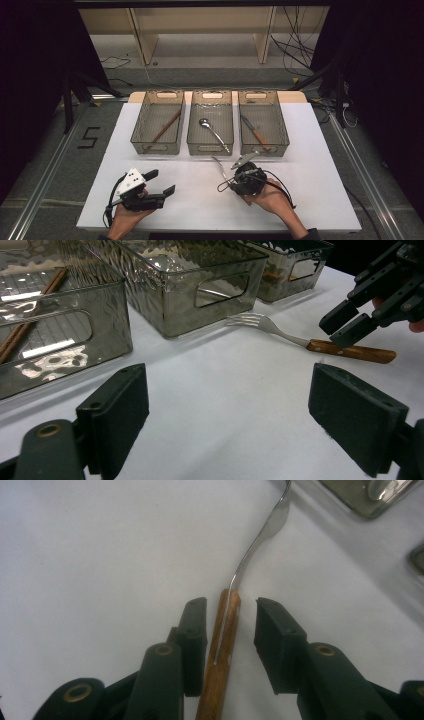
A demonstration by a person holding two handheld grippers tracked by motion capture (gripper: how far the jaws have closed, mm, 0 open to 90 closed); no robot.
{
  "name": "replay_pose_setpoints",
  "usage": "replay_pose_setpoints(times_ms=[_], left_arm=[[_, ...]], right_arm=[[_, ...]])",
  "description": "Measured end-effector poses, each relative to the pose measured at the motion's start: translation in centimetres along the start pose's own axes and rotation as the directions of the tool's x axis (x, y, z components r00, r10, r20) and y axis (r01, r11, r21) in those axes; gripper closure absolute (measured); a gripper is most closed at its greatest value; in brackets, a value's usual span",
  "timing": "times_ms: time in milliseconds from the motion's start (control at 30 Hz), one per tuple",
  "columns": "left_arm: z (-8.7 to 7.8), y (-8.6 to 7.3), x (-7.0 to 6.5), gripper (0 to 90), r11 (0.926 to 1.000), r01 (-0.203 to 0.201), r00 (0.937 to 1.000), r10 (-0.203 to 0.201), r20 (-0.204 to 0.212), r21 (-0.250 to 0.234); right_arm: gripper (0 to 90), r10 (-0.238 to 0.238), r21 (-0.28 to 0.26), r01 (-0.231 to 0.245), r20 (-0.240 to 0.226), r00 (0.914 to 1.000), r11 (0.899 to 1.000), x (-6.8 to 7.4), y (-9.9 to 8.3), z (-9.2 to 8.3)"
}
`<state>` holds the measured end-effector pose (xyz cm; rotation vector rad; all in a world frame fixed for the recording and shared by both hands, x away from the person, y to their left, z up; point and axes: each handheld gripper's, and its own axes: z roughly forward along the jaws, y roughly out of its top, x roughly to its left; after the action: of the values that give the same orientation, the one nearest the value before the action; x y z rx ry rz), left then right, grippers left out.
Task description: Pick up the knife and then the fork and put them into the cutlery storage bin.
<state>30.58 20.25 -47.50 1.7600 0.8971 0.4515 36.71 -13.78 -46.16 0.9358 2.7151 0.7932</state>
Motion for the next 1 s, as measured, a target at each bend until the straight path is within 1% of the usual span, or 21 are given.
replay_pose_setpoints(times_ms=[200, 400, 533, 567, 833, 1000], left_arm=[[0.0, 0.0, 0.0, 16.1, 1.0, -0.004, 1.0, 0.004, 0.001, 0.003], [0.0, 0.0, 0.0, 16.0, 1.0, -0.005, 1.0, 0.005, 0.001, 0.004], [0.0, 0.0, 0.0, 16.0, 1.0, -0.005, 1.0, 0.005, 0.002, 0.005], [0.0, 0.0, 0.0, 16.0, 1.0, -0.005, 1.0, 0.005, 0.002, 0.004], [0.0, 0.0, 0.0, 16.1, 1.0, -0.004, 1.0, 0.004, 0.002, 0.004], [0.0, 0.0, 0.0, 16.0, 1.0, -0.005, 1.0, 0.005, 0.002, 0.004]], right_arm=[[70.5, -0.005, 0.023, 0.006, -0.007, 1.0, 1.0, 0.2, -0.1, 0.5], [75.1, -0.019, 0.041, 0.019, 0.003, 0.9998, 0.999, 0.3, -0.3, 1.0], [75.2, -0.031, 0.043, 0.03, 0.025, 0.9992, 0.999, 0.5, -0.3, 1.2], [75.4, -0.025, 0.04, 0.024, 0.027, 0.9993, 0.999, 0.6, -0.3, 1.2], [77.8, -0.026, 0.042, 0.024, 0.036, 0.999, 0.999, 0.6, -0.3, 1.2], [80.5, -0.023, 0.039, 0.021, 0.056, 0.9982, 0.999, 0.6, -0.3, 1.1]])
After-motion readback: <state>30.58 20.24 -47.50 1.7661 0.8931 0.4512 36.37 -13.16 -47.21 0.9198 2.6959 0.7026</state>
